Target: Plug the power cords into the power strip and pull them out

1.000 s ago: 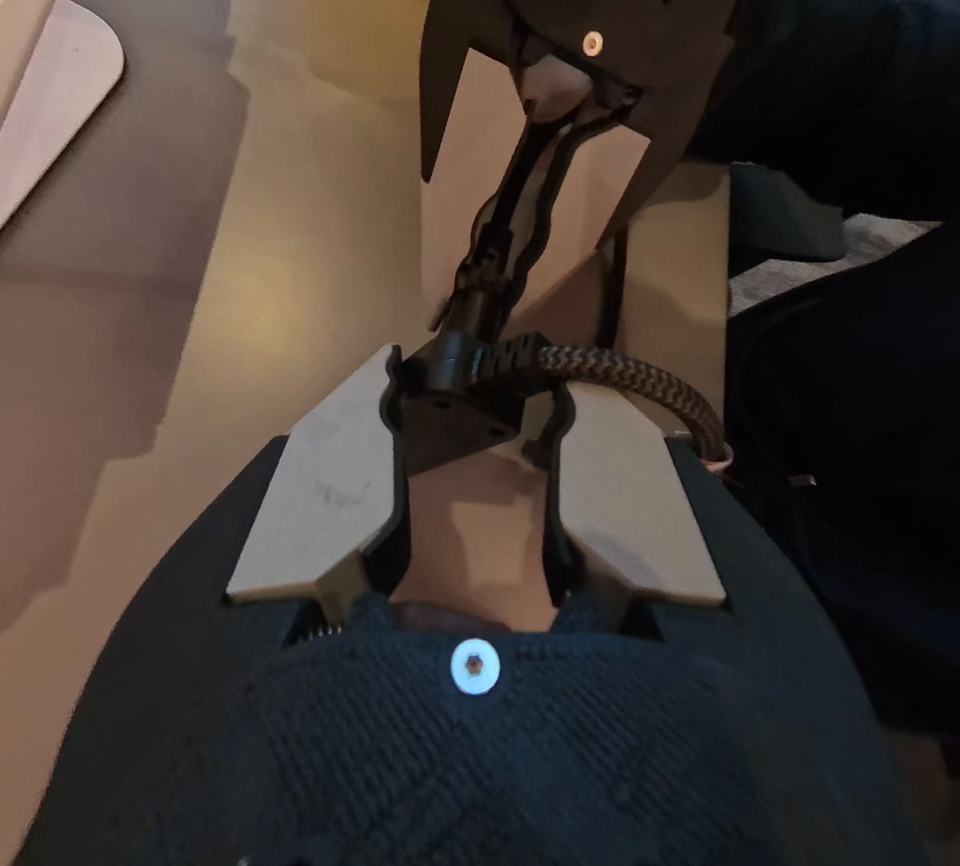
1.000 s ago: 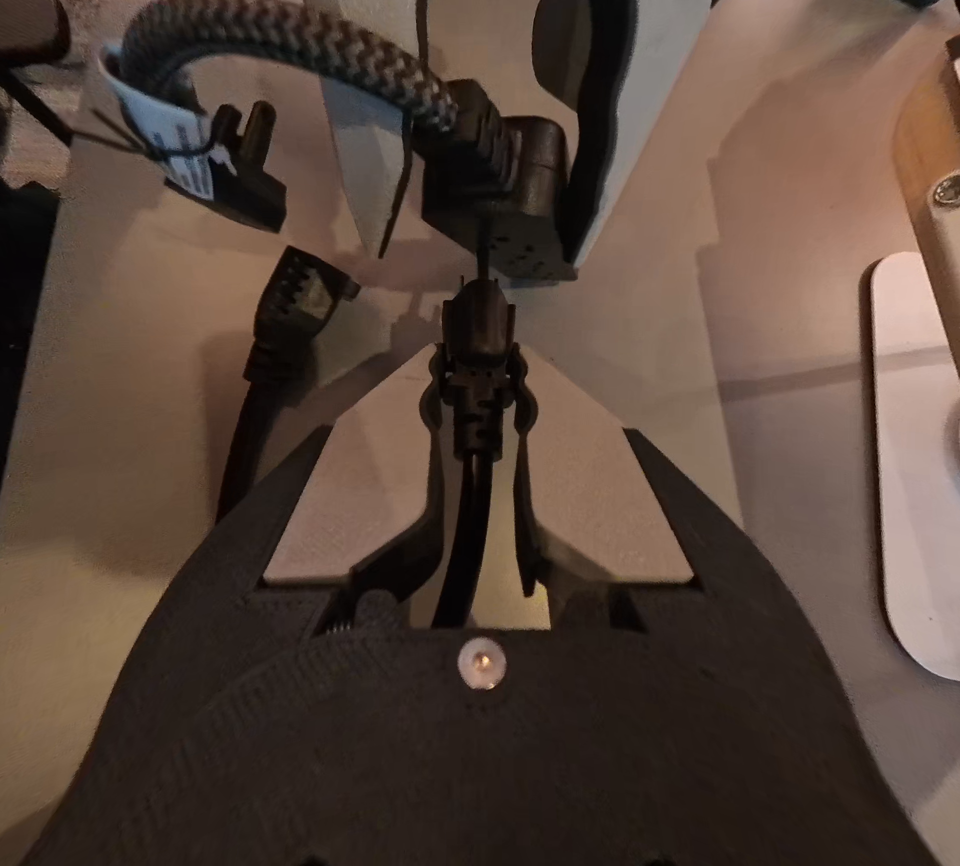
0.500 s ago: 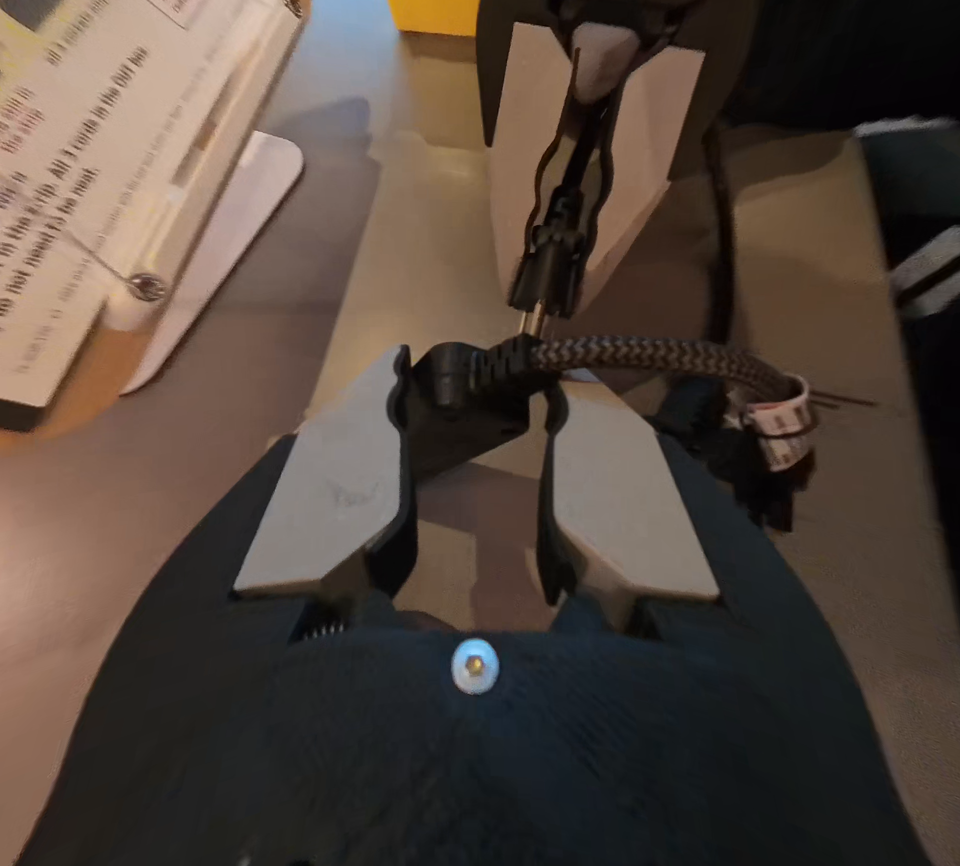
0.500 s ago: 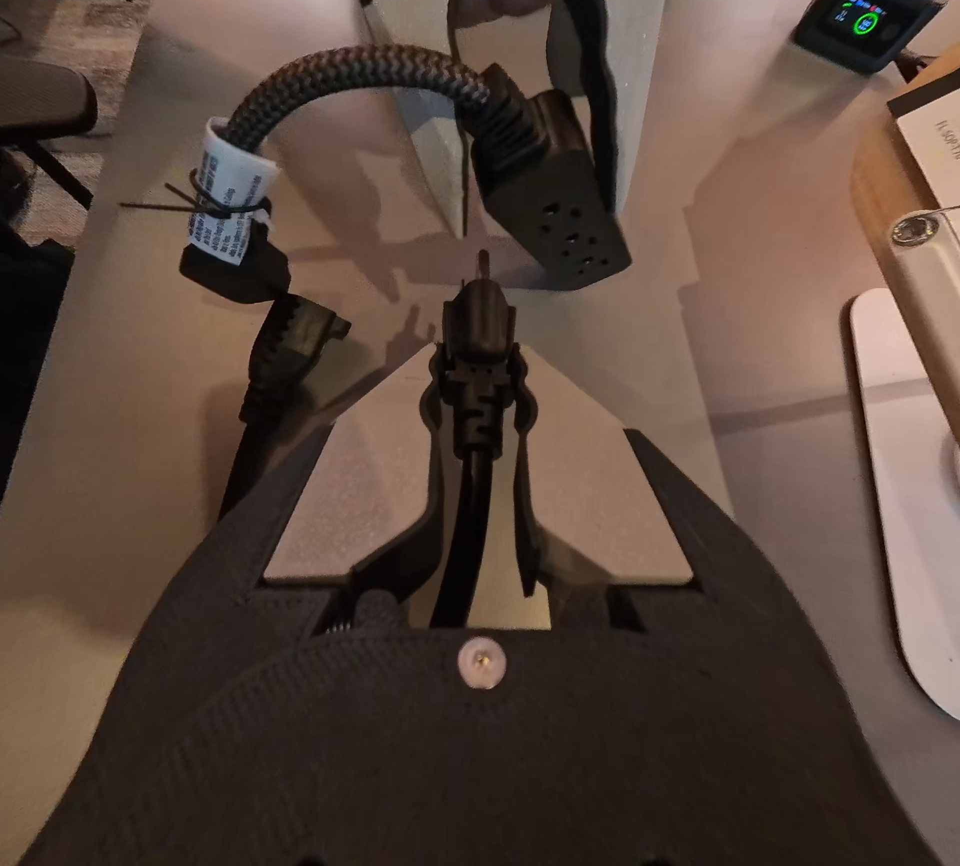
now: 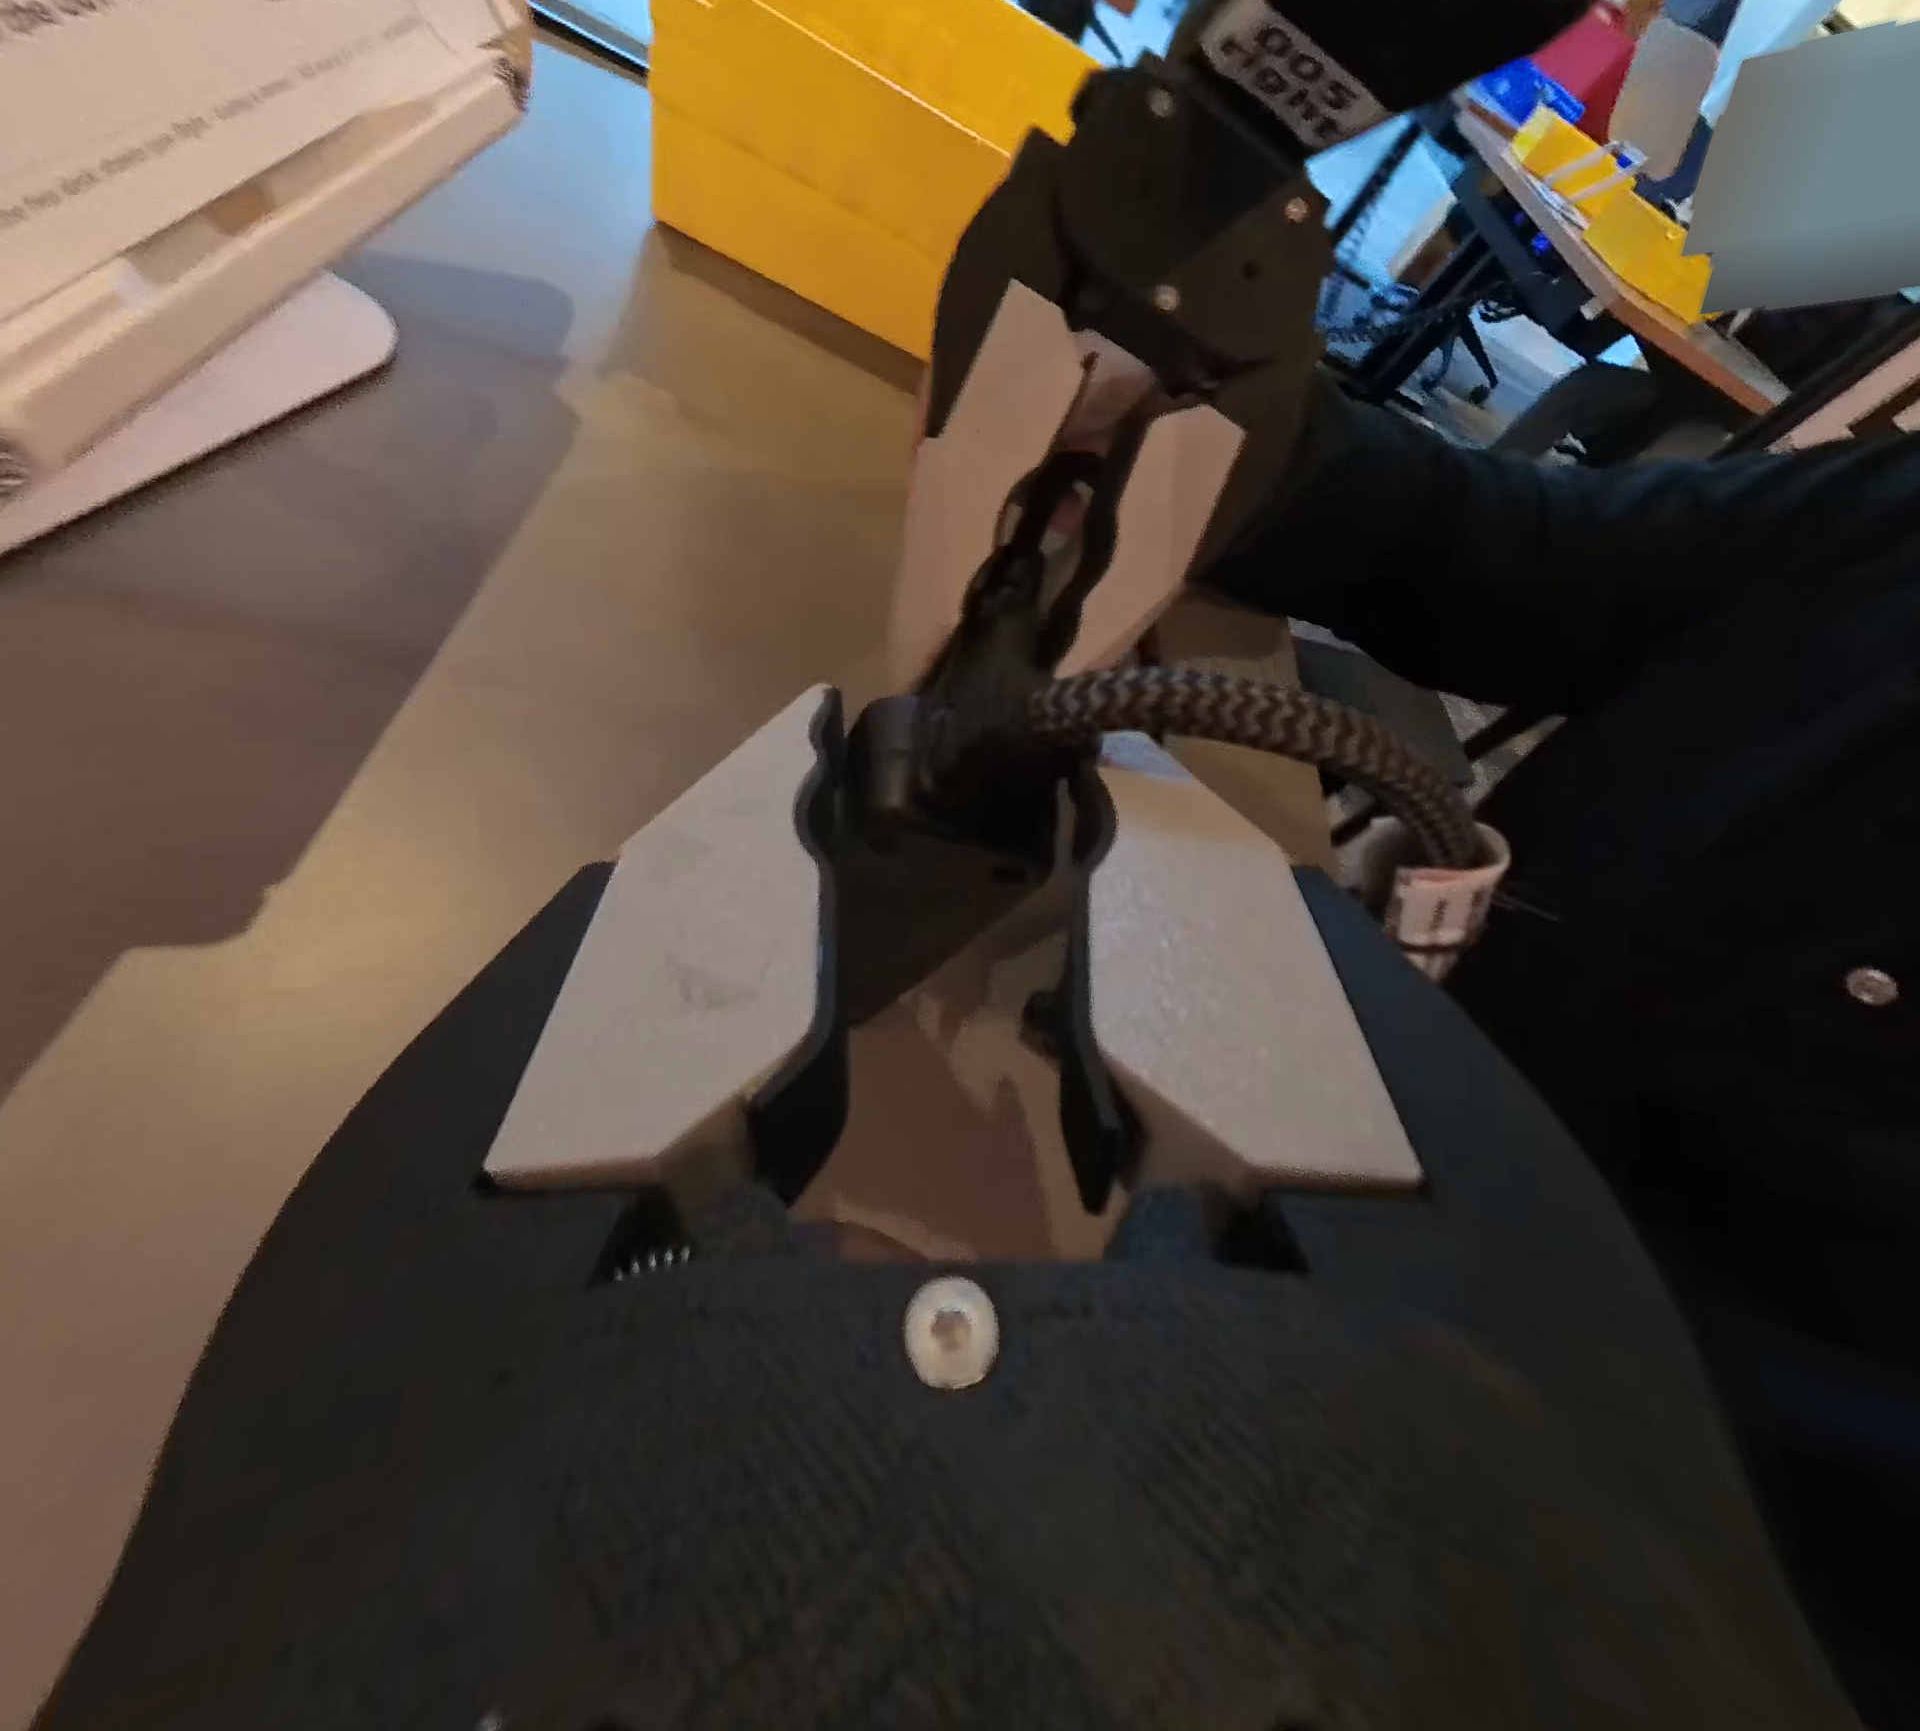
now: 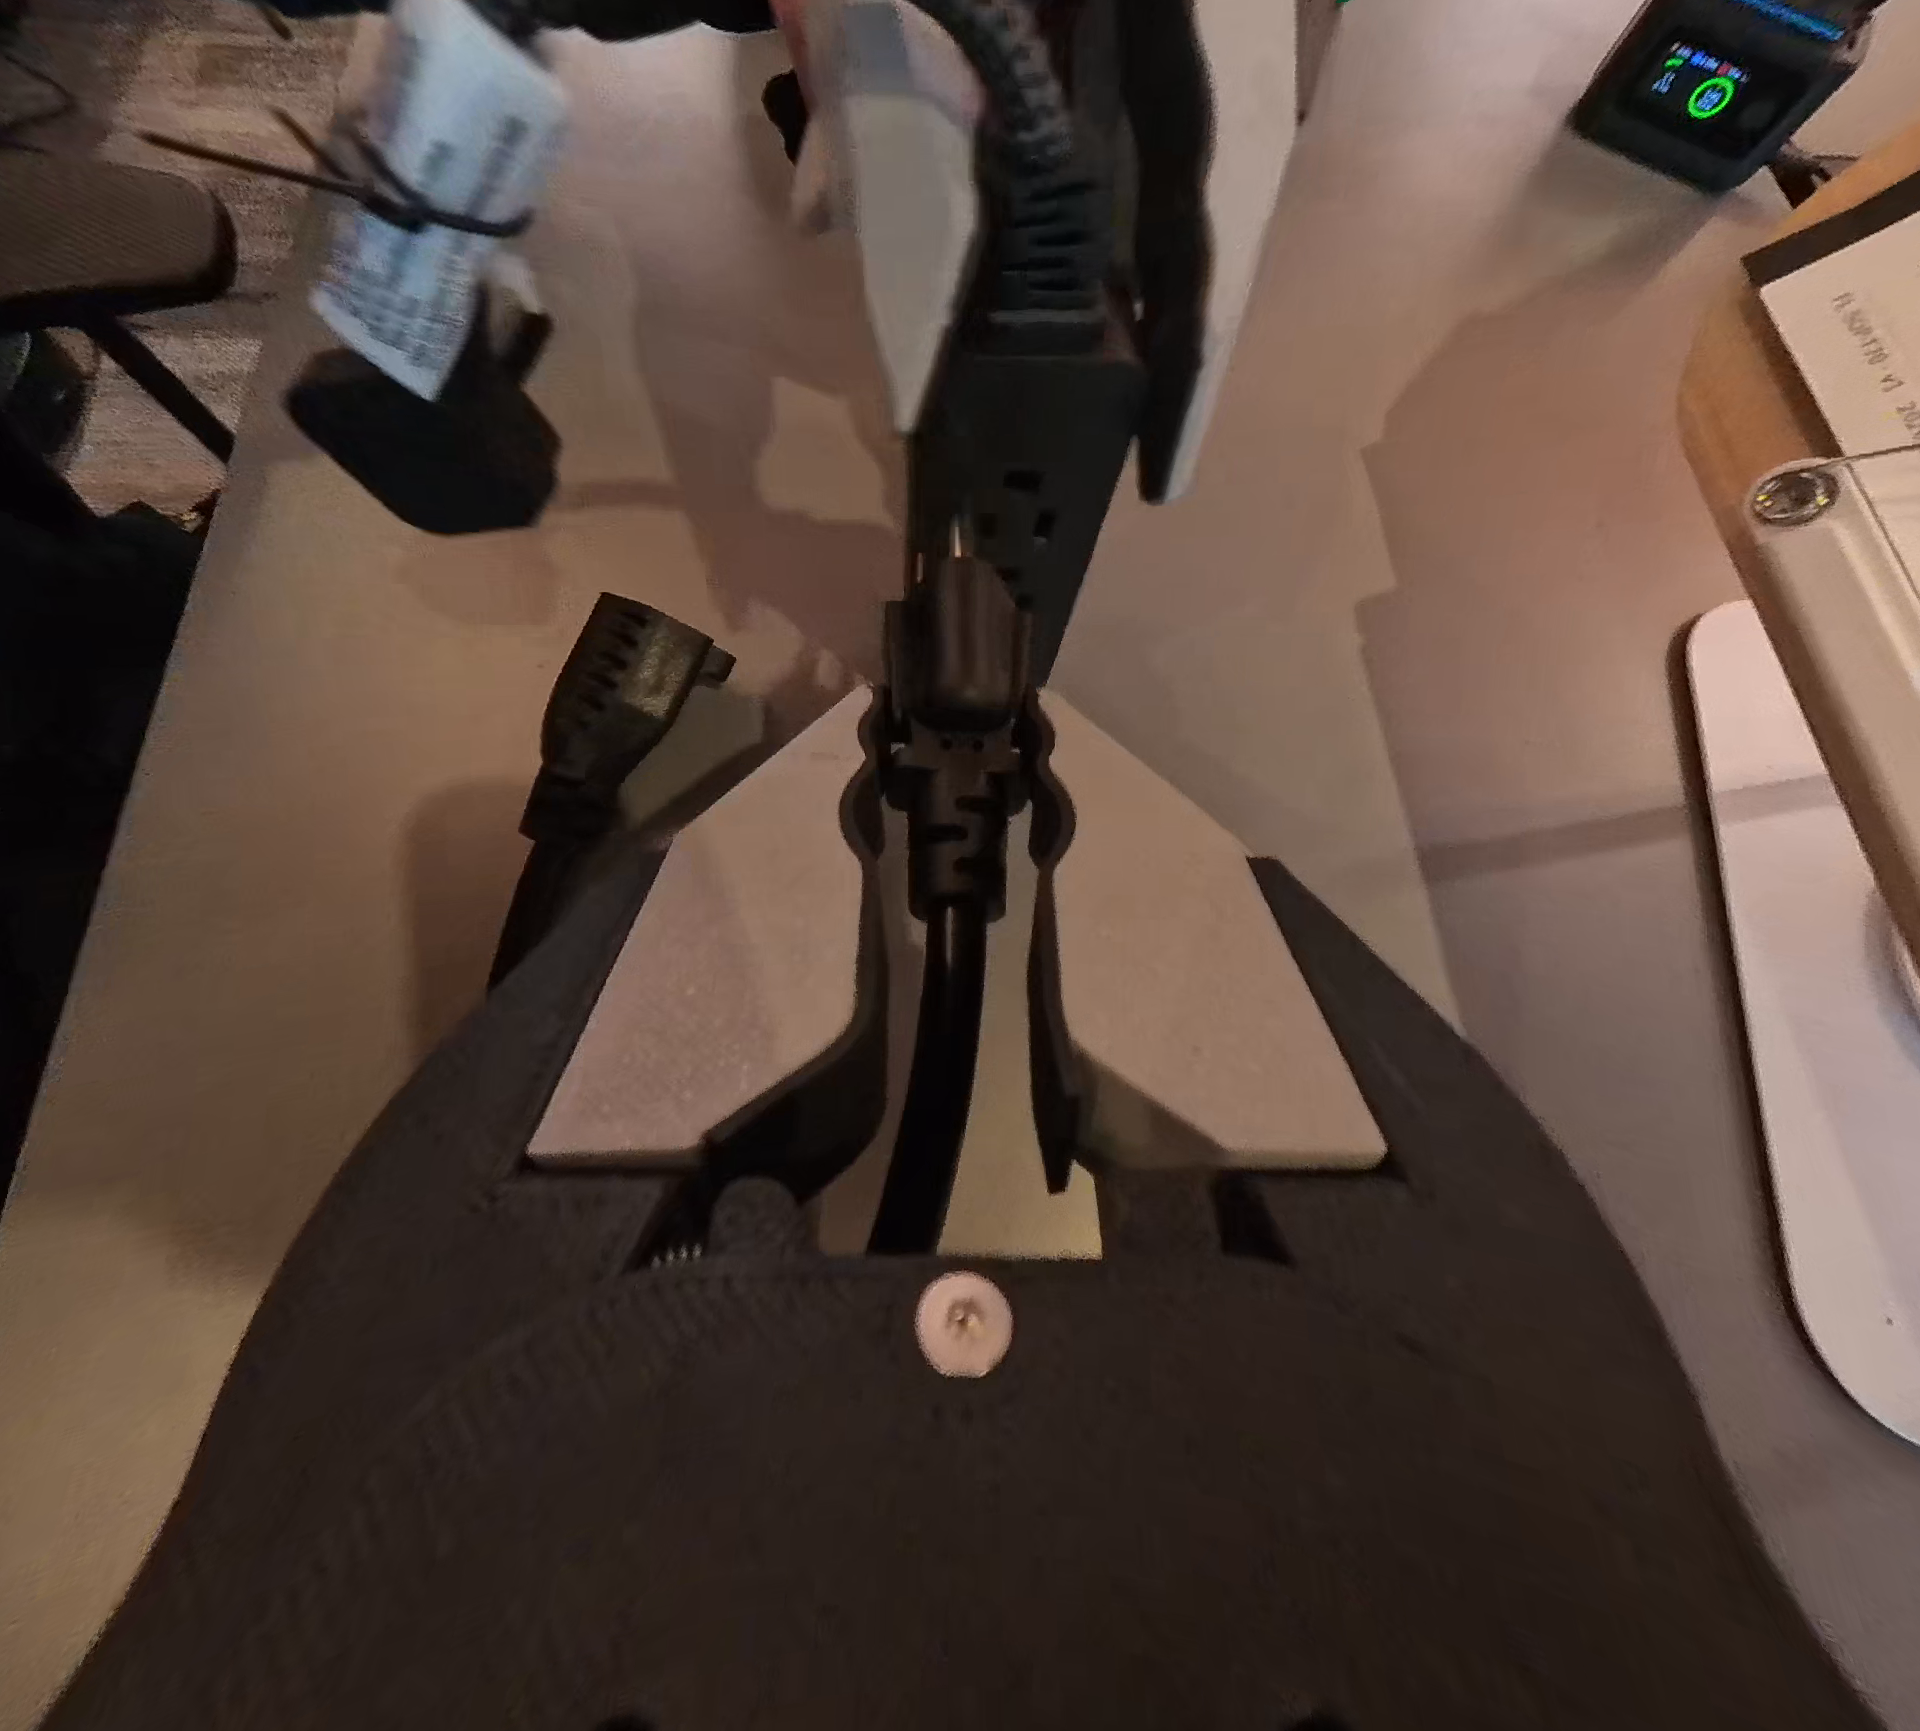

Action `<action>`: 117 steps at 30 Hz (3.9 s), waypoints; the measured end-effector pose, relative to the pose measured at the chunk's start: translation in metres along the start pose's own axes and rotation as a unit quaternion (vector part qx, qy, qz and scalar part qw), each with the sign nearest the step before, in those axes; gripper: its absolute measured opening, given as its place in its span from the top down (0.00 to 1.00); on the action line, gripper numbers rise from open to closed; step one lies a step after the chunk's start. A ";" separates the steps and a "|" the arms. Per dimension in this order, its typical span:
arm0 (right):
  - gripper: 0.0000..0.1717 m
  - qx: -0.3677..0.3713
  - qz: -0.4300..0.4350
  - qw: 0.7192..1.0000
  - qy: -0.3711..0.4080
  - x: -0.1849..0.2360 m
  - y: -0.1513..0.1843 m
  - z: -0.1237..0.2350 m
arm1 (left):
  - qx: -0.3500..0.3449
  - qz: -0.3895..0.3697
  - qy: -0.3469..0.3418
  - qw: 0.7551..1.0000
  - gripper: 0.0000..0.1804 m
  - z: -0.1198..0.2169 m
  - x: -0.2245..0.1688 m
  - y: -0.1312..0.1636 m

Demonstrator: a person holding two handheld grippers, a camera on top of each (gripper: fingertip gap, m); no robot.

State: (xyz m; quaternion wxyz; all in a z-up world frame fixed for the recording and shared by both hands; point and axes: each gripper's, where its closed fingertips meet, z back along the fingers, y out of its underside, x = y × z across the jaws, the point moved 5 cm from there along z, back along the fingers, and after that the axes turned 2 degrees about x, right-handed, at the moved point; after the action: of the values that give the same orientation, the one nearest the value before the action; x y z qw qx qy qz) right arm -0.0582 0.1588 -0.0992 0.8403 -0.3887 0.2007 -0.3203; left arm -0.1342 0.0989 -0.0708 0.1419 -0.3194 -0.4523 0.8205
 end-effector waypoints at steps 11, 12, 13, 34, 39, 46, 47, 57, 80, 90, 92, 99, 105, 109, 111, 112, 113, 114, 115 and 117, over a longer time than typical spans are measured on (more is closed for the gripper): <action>0.88 0.007 -0.008 1.000 0.001 -0.003 0.004 -0.003 | 0.081 -0.092 -0.042 0.992 0.62 -0.008 0.001 0.016; 0.88 0.006 -0.008 1.000 0.003 -0.004 0.004 -0.004 | 0.085 -0.106 -0.045 0.990 0.62 -0.007 0.001 0.017; 0.88 0.004 -0.007 1.000 0.005 -0.004 0.004 -0.004 | 0.092 -0.121 -0.050 0.987 0.62 -0.007 0.000 0.019; 0.87 0.007 -0.016 1.000 0.022 -0.006 0.001 -0.002 | -0.011 0.139 0.034 0.990 0.66 -0.017 0.000 0.002; 0.87 0.007 -0.018 1.000 0.025 -0.006 0.001 -0.002 | 0.025 0.085 0.032 0.996 0.53 -0.014 0.000 0.014; 0.88 0.001 -0.024 1.000 0.018 -0.006 0.001 -0.003 | 0.088 -0.093 -0.088 0.988 0.52 0.005 0.010 0.030; 0.88 0.000 -0.022 1.000 0.017 -0.006 0.001 -0.004 | 0.098 -0.110 -0.089 0.985 0.53 0.001 0.010 0.032; 0.88 0.025 -0.002 0.999 0.030 -0.003 0.002 0.002 | 0.125 -0.184 -0.085 0.971 0.76 -0.032 0.008 0.034; 0.88 0.010 0.006 1.000 -0.017 0.004 0.002 0.004 | -0.028 -0.219 -0.038 0.975 0.77 -0.017 -0.006 0.036; 0.88 0.036 0.076 0.996 0.013 0.015 0.002 0.009 | 0.098 -0.219 -0.088 0.967 0.78 -0.026 -0.022 0.029; 0.88 0.027 0.080 0.996 0.014 0.016 0.000 0.007 | 0.107 -0.221 -0.088 0.965 0.78 -0.024 -0.022 0.030; 0.90 0.039 0.095 0.995 -0.003 0.021 -0.005 0.007 | 0.149 -0.235 -0.092 0.956 0.78 -0.025 -0.028 0.031; 0.90 0.042 0.097 0.994 -0.014 0.022 -0.004 0.008 | 0.145 -0.238 -0.097 0.955 0.79 -0.029 -0.031 0.030; 0.89 0.052 0.092 0.994 -0.018 0.025 0.002 -0.003 | 0.131 -0.224 -0.093 0.961 0.79 -0.033 -0.035 0.028; 0.89 0.069 0.103 0.992 -0.030 0.035 0.007 -0.024 | 0.127 -0.217 -0.063 0.966 0.77 -0.040 -0.045 0.028; 0.87 0.084 0.110 0.990 -0.003 0.033 0.007 -0.034 | 0.137 -0.210 -0.099 0.963 0.77 -0.041 -0.040 0.025; 0.89 0.076 0.101 0.992 0.010 0.027 0.004 -0.036 | 0.133 -0.222 -0.112 0.960 0.77 -0.037 -0.037 0.022; 0.88 0.041 0.084 0.996 -0.005 0.025 -0.002 -0.032 | 0.102 -0.208 -0.095 0.968 0.77 -0.031 -0.039 0.015; 0.89 0.005 0.074 0.997 -0.019 0.024 -0.008 -0.026 | 0.077 -0.212 -0.084 0.971 0.77 -0.024 -0.043 0.010; 0.88 -0.019 0.075 0.997 -0.018 0.022 -0.012 -0.020 | 0.056 -0.226 -0.083 0.969 0.77 -0.017 -0.044 0.010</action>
State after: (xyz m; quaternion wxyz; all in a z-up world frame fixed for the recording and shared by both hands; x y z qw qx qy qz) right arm -0.0587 0.1277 -0.1043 0.8577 -0.3943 0.2208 -0.2453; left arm -0.0893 0.0821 -0.0685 0.3031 -0.1315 -0.4761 0.8150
